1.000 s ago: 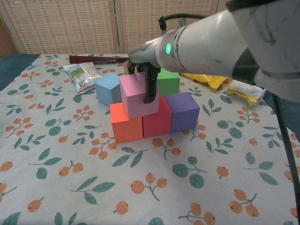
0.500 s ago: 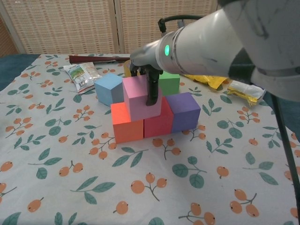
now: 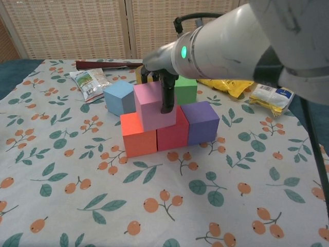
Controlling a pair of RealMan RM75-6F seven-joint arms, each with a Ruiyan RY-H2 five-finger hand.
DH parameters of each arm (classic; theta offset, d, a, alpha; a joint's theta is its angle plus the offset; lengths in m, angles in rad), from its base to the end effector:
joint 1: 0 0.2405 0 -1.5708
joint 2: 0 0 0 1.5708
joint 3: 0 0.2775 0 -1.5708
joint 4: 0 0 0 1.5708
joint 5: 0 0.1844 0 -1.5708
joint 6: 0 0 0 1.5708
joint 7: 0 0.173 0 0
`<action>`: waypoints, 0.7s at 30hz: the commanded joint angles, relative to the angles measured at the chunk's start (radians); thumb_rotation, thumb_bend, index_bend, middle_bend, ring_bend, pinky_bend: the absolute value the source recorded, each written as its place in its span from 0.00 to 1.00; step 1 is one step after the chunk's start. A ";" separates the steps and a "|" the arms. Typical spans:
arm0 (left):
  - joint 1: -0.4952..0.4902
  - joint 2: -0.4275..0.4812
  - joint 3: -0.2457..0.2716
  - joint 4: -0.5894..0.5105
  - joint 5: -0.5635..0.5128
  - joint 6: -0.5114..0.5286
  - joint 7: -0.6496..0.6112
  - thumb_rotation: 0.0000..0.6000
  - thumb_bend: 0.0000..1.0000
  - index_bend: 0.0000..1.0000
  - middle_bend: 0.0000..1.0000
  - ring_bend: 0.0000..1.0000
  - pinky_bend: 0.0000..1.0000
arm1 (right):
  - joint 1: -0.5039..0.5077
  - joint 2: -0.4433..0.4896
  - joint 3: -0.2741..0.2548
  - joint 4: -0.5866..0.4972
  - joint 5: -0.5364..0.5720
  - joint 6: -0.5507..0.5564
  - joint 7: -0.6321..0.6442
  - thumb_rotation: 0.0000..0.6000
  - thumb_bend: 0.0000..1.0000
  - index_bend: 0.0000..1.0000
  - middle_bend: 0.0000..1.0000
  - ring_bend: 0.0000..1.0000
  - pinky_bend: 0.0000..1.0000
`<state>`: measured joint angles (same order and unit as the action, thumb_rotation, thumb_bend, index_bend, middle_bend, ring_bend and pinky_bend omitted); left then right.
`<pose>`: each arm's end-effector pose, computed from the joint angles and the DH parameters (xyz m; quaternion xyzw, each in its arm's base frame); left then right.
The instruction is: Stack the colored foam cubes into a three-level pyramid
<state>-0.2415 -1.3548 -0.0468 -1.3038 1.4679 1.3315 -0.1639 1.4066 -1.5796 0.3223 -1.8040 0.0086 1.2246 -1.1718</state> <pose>-0.3357 0.2649 0.1162 -0.6161 -0.4243 -0.4034 0.5270 0.0227 -0.3862 -0.0233 0.8142 -0.3189 0.1915 0.4458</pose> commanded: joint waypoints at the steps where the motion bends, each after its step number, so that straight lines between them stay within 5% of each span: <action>1: 0.000 0.000 -0.001 0.000 0.000 0.001 0.000 1.00 0.33 0.00 0.01 0.02 0.10 | 0.005 0.007 -0.001 -0.006 0.013 0.001 -0.010 1.00 0.18 0.13 0.20 0.11 0.19; 8: 0.001 -0.001 0.000 0.000 0.000 0.002 0.004 1.00 0.33 0.00 0.01 0.02 0.10 | -0.007 0.051 0.015 -0.028 0.033 -0.020 0.010 1.00 0.18 0.01 0.15 0.06 0.17; 15: 0.003 0.000 -0.005 0.001 -0.009 0.002 0.006 1.00 0.33 0.00 0.01 0.02 0.10 | -0.061 0.156 0.029 -0.043 0.018 -0.066 0.084 1.00 0.18 0.00 0.10 0.00 0.15; 21: -0.001 -0.005 -0.009 0.005 -0.018 -0.009 0.014 1.00 0.33 0.00 0.01 0.02 0.10 | -0.123 0.252 0.060 0.006 0.080 -0.224 0.191 1.00 0.18 0.00 0.07 0.00 0.13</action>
<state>-0.2412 -1.3589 -0.0548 -1.3001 1.4507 1.3233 -0.1510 1.3134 -1.3730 0.3635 -1.8228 0.0472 1.0810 -1.0255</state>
